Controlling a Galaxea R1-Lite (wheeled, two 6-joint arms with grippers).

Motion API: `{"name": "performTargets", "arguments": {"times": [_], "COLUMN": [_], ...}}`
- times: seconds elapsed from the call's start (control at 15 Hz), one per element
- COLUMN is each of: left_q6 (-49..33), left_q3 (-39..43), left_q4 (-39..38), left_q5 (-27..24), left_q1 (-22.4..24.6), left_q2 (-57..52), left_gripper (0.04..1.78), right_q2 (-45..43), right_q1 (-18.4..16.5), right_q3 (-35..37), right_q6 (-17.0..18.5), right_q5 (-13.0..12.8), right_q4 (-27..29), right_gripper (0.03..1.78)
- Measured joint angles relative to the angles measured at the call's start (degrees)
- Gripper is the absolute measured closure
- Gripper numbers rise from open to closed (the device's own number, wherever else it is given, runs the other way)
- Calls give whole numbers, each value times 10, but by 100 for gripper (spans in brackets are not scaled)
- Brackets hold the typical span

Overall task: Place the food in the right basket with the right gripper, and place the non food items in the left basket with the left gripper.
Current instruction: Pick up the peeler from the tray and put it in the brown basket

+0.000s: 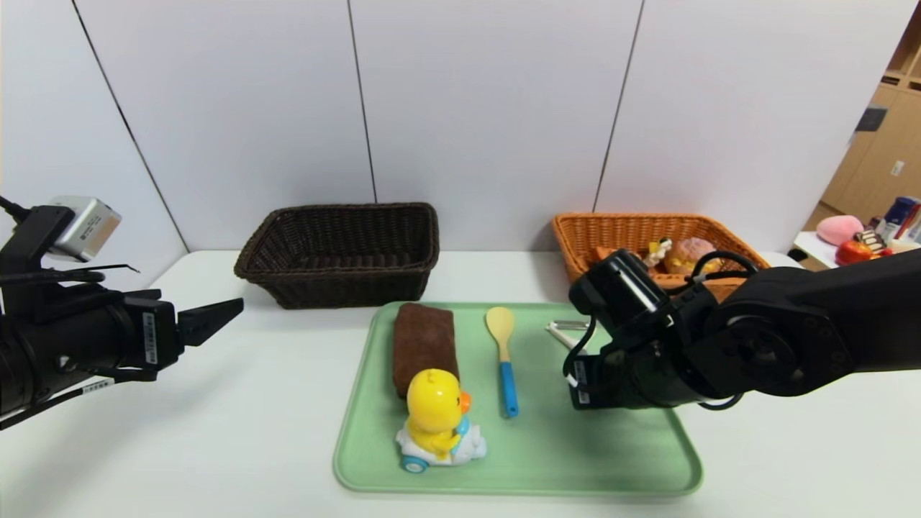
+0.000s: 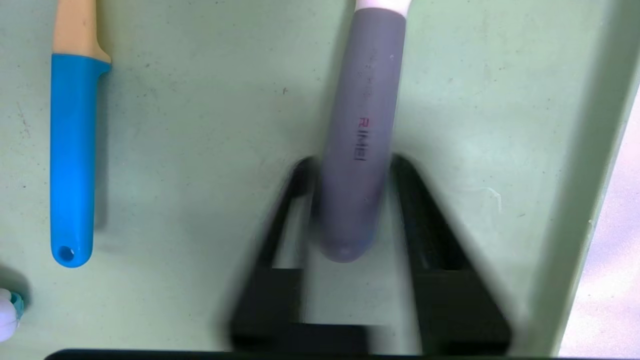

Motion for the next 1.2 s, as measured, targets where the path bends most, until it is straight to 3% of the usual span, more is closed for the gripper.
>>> {"name": "performTargets", "arguments": {"times": [0.53,0.67,0.93,1.2], "left_q6": [0,1,0,2], "left_q3": [1,2,10,20], "left_q4": [2,0,-1,-1], "left_q5": [-1,-1,1,0], "left_q1": [0,0,0,-1], "left_q2": [-11,-14,-16,-26], "left_gripper": [13,13,13,13], "right_q2": [-52,-97,-129,-57], "right_q1": [15,29,39,46], "right_q3": [10,7,-8,-78], "right_q6": [-11,-56,-176,-226], "right_q5": [-23,-26,-17,21], "right_q4": [-6,-44,-185,-287], "right_gripper": [149,149,149,149]}}
